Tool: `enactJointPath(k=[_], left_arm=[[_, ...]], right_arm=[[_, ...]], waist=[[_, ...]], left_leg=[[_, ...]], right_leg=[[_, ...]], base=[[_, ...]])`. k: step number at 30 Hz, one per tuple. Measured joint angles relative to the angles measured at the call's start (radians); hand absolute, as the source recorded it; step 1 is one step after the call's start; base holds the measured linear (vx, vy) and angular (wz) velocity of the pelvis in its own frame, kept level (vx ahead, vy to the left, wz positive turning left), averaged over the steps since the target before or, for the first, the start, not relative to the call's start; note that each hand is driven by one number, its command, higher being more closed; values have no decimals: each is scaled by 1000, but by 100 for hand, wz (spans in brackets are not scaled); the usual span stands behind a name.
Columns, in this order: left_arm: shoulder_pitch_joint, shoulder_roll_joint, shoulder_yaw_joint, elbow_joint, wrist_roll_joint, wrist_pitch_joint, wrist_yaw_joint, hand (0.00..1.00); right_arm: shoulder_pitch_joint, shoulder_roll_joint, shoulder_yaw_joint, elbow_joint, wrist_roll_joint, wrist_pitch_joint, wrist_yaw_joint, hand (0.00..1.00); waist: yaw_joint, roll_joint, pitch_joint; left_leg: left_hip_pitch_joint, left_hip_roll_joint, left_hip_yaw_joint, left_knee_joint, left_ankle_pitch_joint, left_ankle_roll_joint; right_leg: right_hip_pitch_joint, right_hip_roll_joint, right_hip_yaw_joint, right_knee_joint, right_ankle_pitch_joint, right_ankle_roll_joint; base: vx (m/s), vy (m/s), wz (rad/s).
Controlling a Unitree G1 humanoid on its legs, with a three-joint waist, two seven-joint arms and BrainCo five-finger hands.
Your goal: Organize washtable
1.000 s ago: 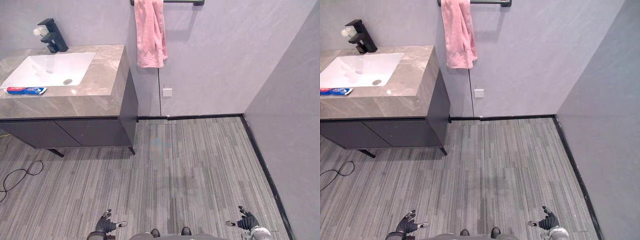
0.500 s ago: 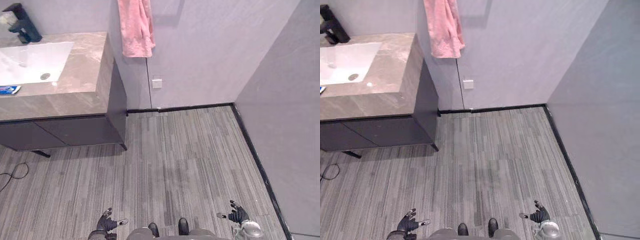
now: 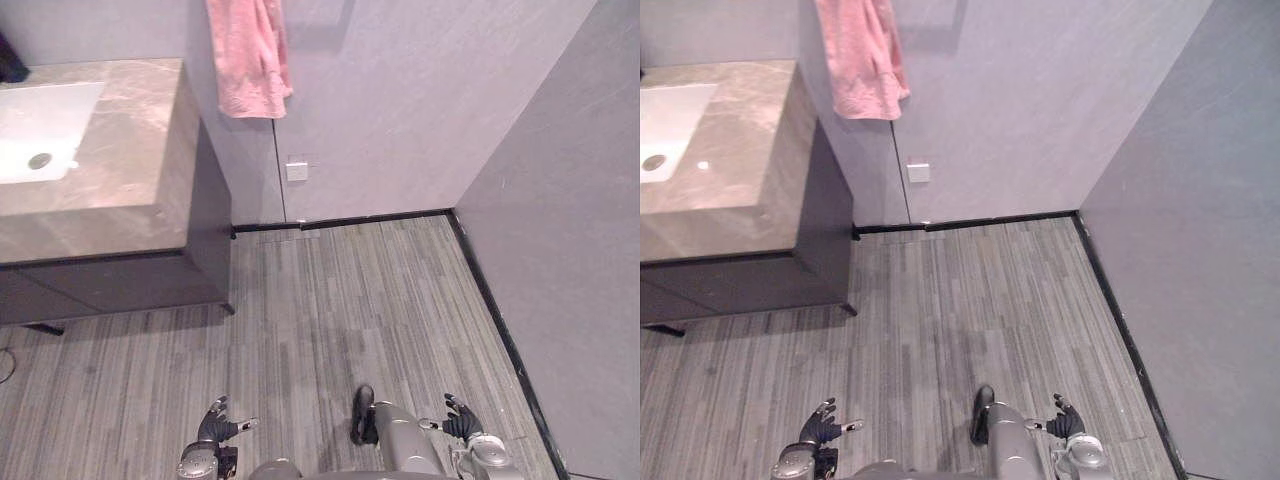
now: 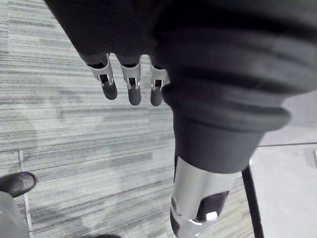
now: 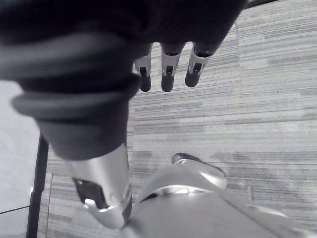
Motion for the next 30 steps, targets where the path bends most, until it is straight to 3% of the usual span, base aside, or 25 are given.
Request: enactJointPath(k=[1,3,5,7,10,13,15,16,18,19,21,23,24,26,28,30], left_arm=[[-1,-6,3,-3,0,0,0,0],[3,-36,10,-21,0,1,0,0],[6,-57,9,-46,0,1,-1,0],[7,-72,8,-80,0,1,-1,0],[10,-82,6,-102,-1,1,-1,0],[4,-84,0,-119,-4,0,0,0],[6,-87,-2,-118,-4,0,0,0],[10,-87,1,-118,-7,0,1,0],[7,-76,1,-117,-8,0,1,0],[-2,-72,-5,-114,-8,1,1,0],[2,-70,-19,-114,-8,1,0,0],[4,-50,-53,-113,-8,2,0,0],[4,-51,-63,-113,-8,2,0,0],[1,-46,-60,-114,-8,3,2,0],[-5,-47,-59,-114,-9,3,2,0],[-15,-56,-48,-107,-9,3,1,0]], right_arm=[[-1,3,0,-1,0,-1,-1,0],[25,23,6,-12,1,3,-2,0],[49,34,14,-50,7,1,-8,0],[49,42,23,-78,17,-3,-23,0],[42,45,36,-91,31,-6,-31,0],[45,59,28,-90,41,-6,-39,0],[39,58,28,-90,41,-7,-41,0],[46,67,31,-88,40,-7,-41,0],[51,82,31,-89,39,-7,-40,0],[51,83,29,-92,38,-7,-40,0],[57,87,31,-95,35,-7,-38,0],[74,103,46,-103,19,-7,-36,0],[76,110,51,-109,18,-7,-34,0],[86,123,51,-128,18,-8,-30,0],[87,124,51,-131,17,-10,-22,0],[86,118,49,-126,19,-15,-18,0]], waist=[[3,6,0],[10,17,3],[23,15,6],[43,2,12],[55,-5,17],[76,-22,24],[81,-13,20],[105,-9,8],[121,-43,-3],[125,-56,-5],[123,-65,-3],[110,-76,-4],[101,-76,-4],[96,-72,-3],[93,-70,-2],[85,-77,-2]], left_leg=[[-24,14,-15,64,8,-8],[-166,88,-86,453,85,15],[-246,151,-76,685,83,16],[-338,181,-60,772,75,27],[-480,172,-41,692,60,43],[-507,80,11,326,67,47],[-507,31,7,118,128,56],[-491,9,5,100,244,133],[-493,-16,28,130,199,146],[-480,-33,44,172,130,158],[-439,-50,55,172,95,168],[-351,-69,60,193,28,191],[-314,-70,57,196,5,195],[-241,-69,55,177,-28,193],[-182,-69,43,150,-56,185],[-89,-60,13,91,-61,179]], right_leg=[[17,10,-6,-15,-7,-8],[155,49,-22,-107,-30,-27],[262,70,-25,-158,-39,-38],[336,70,-12,-198,-60,-36],[412,63,-5,-255,-84,-24],[471,23,-7,-292,-99,15],[491,9,2,-307,-117,49],[502,-11,42,-294,-151,88],[498,-49,56,-266,-176,106],[459,-90,80,-139,-192,123],[405,-113,104,33,-195,136],[262,-164,150,442,-132,209],[222,-166,154,539,-137,205],[139,-164,134,627,-148,187],[63,-160,86,600,-168,162],[17,-113,39,378,-190,146]], base=[[378,-223,14],[457,-236,21],[382,-166,5],[356,-120,-5],[254,25,2],[273,136,4],[380,249,-21],[385,275,-45],[500,298,-32],[508,282,-16],[336,189,-12],[437,151,10],[440,109,19],[466,46,6],[383,-7,17],[492,-109,42]])
